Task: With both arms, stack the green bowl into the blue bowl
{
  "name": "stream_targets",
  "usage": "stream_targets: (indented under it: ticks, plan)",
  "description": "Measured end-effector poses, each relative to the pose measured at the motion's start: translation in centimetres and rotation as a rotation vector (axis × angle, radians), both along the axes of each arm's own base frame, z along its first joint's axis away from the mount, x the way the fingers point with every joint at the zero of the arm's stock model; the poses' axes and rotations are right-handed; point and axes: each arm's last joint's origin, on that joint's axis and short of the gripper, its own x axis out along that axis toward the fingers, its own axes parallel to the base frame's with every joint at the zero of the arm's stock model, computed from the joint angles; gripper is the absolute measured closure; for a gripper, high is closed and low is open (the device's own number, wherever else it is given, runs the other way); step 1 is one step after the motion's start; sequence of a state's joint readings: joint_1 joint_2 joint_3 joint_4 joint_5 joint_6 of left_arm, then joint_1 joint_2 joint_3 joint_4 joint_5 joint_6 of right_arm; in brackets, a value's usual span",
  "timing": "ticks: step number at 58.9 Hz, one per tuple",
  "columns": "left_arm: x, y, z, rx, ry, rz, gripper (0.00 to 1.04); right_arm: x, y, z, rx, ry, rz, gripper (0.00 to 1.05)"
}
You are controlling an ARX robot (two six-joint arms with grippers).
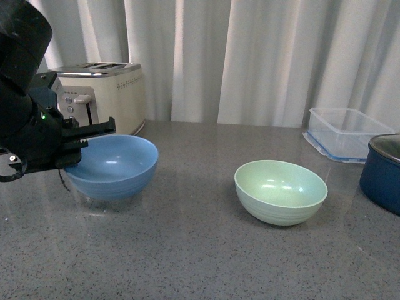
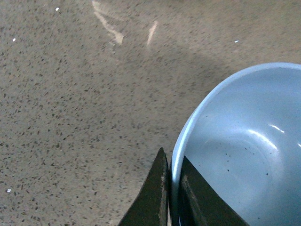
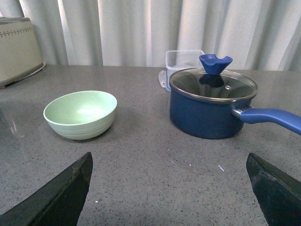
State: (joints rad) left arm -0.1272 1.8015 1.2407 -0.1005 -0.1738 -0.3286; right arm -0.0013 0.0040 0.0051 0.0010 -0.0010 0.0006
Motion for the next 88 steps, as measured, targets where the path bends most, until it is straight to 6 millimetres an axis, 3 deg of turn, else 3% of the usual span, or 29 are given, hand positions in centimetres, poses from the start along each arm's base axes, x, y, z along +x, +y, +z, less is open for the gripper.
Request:
stream_targets:
  ticks: [12, 28, 53, 79, 88]
  plan:
    - [-0.5, -3.0, 1.8, -0.032, -0.043, -0.051, 1.01, 0.0, 0.0, 0.0, 0.000, 0.000, 0.000, 0.10]
    - [0.5, -6.1, 1.0, -0.046, -0.029, -0.103, 1.01, 0.0, 0.0, 0.0, 0.000, 0.000, 0.000, 0.10]
    - [2.5, -8.1, -0.9, -0.044, 0.000, -0.124, 1.01, 0.0, 0.0, 0.0, 0.000, 0.000, 0.000, 0.10]
    - [3.2, -8.9, -2.9, -0.036, 0.044, -0.121, 1.01, 0.0, 0.0, 0.0, 0.000, 0.000, 0.000, 0.10]
    - [3.2, -9.1, -2.8, -0.058, 0.043, -0.124, 0.80, 0.0, 0.0, 0.0, 0.000, 0.000, 0.000, 0.10]
